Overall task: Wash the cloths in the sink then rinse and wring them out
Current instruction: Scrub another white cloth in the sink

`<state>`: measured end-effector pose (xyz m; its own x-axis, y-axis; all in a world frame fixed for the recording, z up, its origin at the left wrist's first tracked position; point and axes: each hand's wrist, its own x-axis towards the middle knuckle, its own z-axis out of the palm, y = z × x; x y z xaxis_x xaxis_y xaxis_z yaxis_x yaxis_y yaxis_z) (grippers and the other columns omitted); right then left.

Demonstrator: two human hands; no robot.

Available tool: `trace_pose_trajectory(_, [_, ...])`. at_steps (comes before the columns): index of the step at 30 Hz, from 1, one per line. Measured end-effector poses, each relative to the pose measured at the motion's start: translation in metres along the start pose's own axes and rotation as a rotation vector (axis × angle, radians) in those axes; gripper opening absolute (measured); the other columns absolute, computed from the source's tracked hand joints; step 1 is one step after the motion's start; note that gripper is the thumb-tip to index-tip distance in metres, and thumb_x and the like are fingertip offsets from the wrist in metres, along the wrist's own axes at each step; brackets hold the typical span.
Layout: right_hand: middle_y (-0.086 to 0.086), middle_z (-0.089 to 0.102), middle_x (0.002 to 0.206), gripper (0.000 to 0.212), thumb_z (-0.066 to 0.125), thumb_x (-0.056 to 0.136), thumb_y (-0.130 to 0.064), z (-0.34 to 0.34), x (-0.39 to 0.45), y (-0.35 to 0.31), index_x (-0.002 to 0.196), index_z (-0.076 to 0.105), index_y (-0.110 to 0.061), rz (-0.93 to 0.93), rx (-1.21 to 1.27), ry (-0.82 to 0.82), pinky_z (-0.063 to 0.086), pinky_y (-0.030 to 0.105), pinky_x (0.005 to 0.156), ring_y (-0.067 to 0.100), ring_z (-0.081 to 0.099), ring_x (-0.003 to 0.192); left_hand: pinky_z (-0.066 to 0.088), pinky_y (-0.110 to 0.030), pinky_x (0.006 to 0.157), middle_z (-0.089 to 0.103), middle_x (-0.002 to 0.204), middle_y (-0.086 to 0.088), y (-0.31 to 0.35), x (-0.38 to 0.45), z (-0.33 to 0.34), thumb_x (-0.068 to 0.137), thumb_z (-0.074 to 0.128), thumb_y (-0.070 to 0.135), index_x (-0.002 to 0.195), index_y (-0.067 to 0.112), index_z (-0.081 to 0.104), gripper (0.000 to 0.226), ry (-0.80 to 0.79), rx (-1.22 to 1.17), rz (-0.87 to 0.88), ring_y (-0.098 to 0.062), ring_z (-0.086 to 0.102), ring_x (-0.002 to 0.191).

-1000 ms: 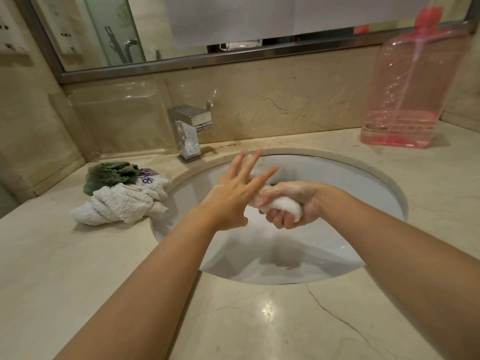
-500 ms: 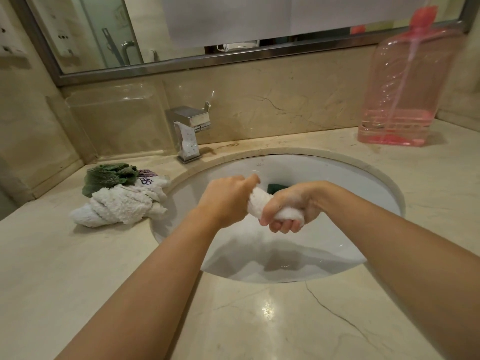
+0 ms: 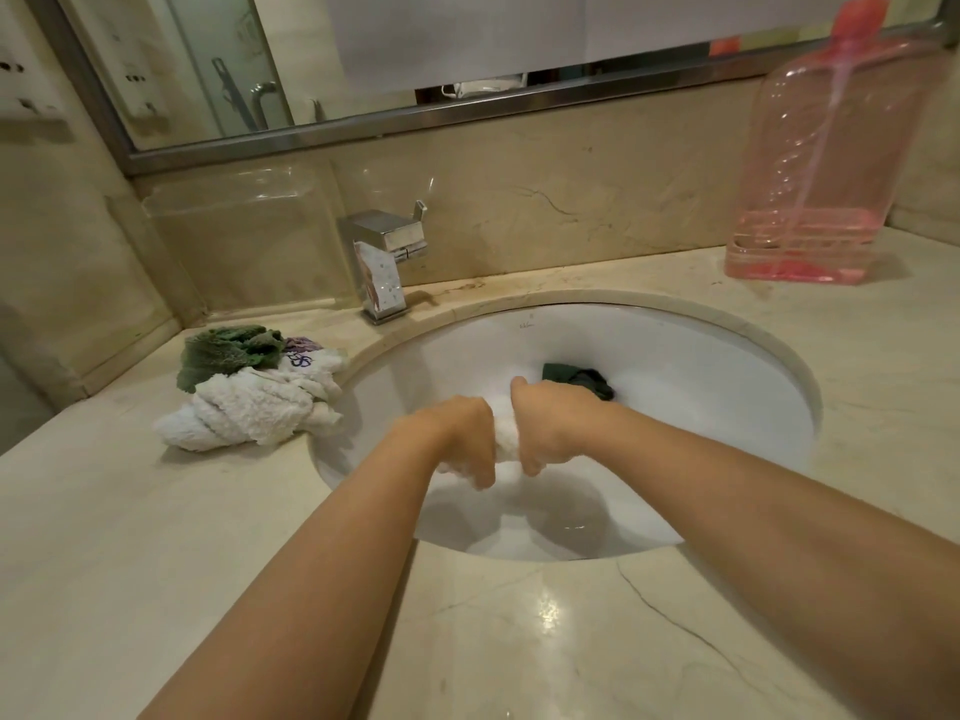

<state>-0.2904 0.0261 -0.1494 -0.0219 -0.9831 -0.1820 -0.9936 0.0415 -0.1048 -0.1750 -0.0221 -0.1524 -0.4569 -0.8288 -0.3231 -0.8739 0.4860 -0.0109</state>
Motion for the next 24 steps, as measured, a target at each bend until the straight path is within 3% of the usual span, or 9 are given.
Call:
trace_pose_trajectory(3, [0.001, 0.040, 0.069, 0.055, 0.065, 0.080, -0.011, 0.012, 0.003, -0.007, 0.124, 0.032, -0.006, -0.099, -0.114, 0.227, 0.026, 0.030, 0.045, 0.019, 0.042, 0.057, 0.052, -0.027, 0.060, 0.064, 0.082, -0.005, -0.011, -0.002, 0.001, 0.070, 0.072, 0.015, 0.097, 0.007, 0.063, 0.029, -0.053, -0.160, -0.006, -0.019, 0.061, 0.067])
trace_pose_trajectory(6, [0.000, 0.036, 0.062, 0.050, 0.057, 0.083, -0.007, 0.015, 0.007, -0.006, 0.126, 0.031, -0.007, -0.153, -0.173, 0.368, 0.024, 0.031, 0.044, 0.017, 0.034, 0.049, 0.042, -0.023, 0.048, 0.057, 0.074, -0.006, -0.019, 0.000, 0.002, 0.072, 0.069, 0.010, 0.102, 0.003, 0.061, 0.032, -0.069, -0.315, -0.011, -0.018, 0.050, 0.055])
trace_pose_trajectory(10, [0.000, 0.039, 0.058, 0.053, 0.056, 0.084, -0.008, 0.016, 0.010, 0.001, 0.129, 0.029, -0.008, -0.254, -0.302, 0.397, 0.026, 0.029, 0.044, 0.019, 0.036, 0.046, 0.025, -0.021, 0.041, 0.045, 0.056, -0.002, -0.018, 0.000, 0.005, 0.072, 0.066, 0.006, 0.077, 0.008, 0.051, 0.016, -0.168, -0.434, -0.013, -0.014, 0.036, 0.041])
trace_pose_trajectory(12, [0.000, 0.039, 0.059, 0.053, 0.056, 0.086, -0.010, 0.018, 0.011, 0.004, 0.131, 0.028, -0.008, -0.315, -0.380, 0.398, 0.024, 0.029, 0.044, 0.019, 0.036, 0.047, 0.022, -0.022, 0.041, 0.041, 0.048, 0.000, -0.015, -0.003, 0.007, 0.075, 0.065, 0.005, 0.067, 0.010, 0.046, 0.020, -0.243, -0.446, -0.013, -0.013, 0.031, 0.037])
trace_pose_trajectory(17, [0.000, 0.041, 0.063, 0.049, 0.055, 0.089, -0.013, 0.014, 0.016, 0.006, 0.130, 0.028, -0.011, -0.383, -0.454, 0.425, 0.026, 0.028, 0.043, 0.019, 0.034, 0.047, 0.022, -0.022, 0.041, 0.040, 0.053, -0.002, -0.017, -0.004, 0.010, 0.077, 0.064, 0.007, 0.073, 0.008, 0.051, 0.013, -0.273, -0.521, -0.018, -0.013, 0.031, 0.041])
trace_pose_trajectory(20, [0.003, 0.049, 0.073, 0.049, 0.053, 0.090, -0.016, 0.010, 0.018, 0.012, 0.132, 0.028, -0.012, -0.406, -0.493, 0.440, 0.025, 0.027, 0.043, 0.023, 0.039, 0.050, 0.022, -0.022, 0.041, 0.043, 0.058, -0.002, -0.015, -0.005, 0.008, 0.079, 0.062, 0.006, 0.072, 0.009, 0.050, 0.014, -0.287, -0.616, -0.005, -0.011, 0.033, 0.044])
trace_pose_trajectory(24, [0.007, 0.062, 0.087, 0.048, 0.055, 0.092, -0.029, 0.005, 0.016, 0.017, 0.130, 0.031, -0.014, -0.472, -0.570, 0.442, 0.022, 0.026, 0.044, 0.028, 0.046, 0.059, 0.023, -0.019, 0.042, 0.052, 0.068, 0.000, -0.012, -0.012, 0.006, 0.084, 0.063, 0.009, 0.086, 0.011, 0.051, 0.013, -0.376, -0.714, -0.031, -0.008, 0.038, 0.045])
